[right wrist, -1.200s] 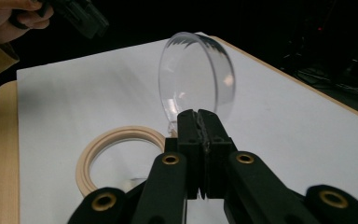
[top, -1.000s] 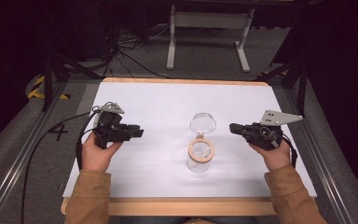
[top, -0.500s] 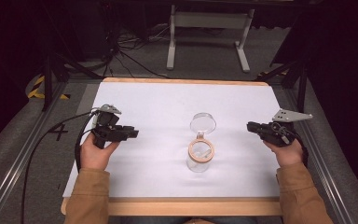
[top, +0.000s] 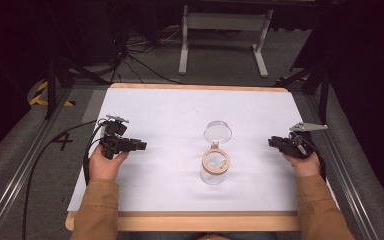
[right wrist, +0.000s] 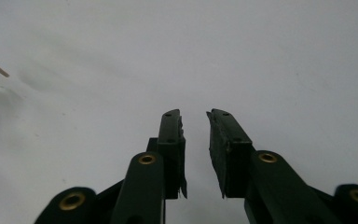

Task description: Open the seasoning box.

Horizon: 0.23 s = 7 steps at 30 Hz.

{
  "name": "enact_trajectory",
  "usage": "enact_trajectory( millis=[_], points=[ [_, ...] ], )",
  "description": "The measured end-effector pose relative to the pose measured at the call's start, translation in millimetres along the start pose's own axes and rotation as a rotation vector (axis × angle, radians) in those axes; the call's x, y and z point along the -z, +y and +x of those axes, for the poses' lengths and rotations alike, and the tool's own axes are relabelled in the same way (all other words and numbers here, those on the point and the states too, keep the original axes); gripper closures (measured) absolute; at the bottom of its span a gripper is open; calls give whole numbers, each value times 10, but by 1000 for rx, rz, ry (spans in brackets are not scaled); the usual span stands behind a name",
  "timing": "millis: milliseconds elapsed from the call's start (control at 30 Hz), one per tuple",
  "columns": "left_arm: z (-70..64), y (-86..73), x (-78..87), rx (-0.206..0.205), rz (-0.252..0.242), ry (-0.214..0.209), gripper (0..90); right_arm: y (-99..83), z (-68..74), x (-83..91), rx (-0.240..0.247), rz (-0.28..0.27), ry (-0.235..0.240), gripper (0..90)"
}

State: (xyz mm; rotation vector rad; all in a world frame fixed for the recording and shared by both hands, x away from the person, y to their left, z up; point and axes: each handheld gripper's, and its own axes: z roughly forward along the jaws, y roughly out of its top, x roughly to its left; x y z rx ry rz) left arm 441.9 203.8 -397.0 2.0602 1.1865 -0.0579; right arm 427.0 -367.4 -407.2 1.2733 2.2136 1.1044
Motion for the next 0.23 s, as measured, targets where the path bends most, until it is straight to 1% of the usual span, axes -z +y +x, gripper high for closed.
enact_trajectory(
  millis=[67, 133, 167, 233],
  points=[
    [5, -4, -27, 6, -4, 12, 595, -15, -21, -14, -17, -1, -3, 674],
    [6, -8, -43, 0, -3, 23, 578, -22, -34, -25, -25, -5, -3, 621],
    [5, -9, -50, -2, -6, 27, 561, -27, -38, -34, -31, -7, 2, 581],
    [4, -14, -64, -19, -11, 49, 530, -37, -43, -58, -36, -9, 14, 523]
  ],
)
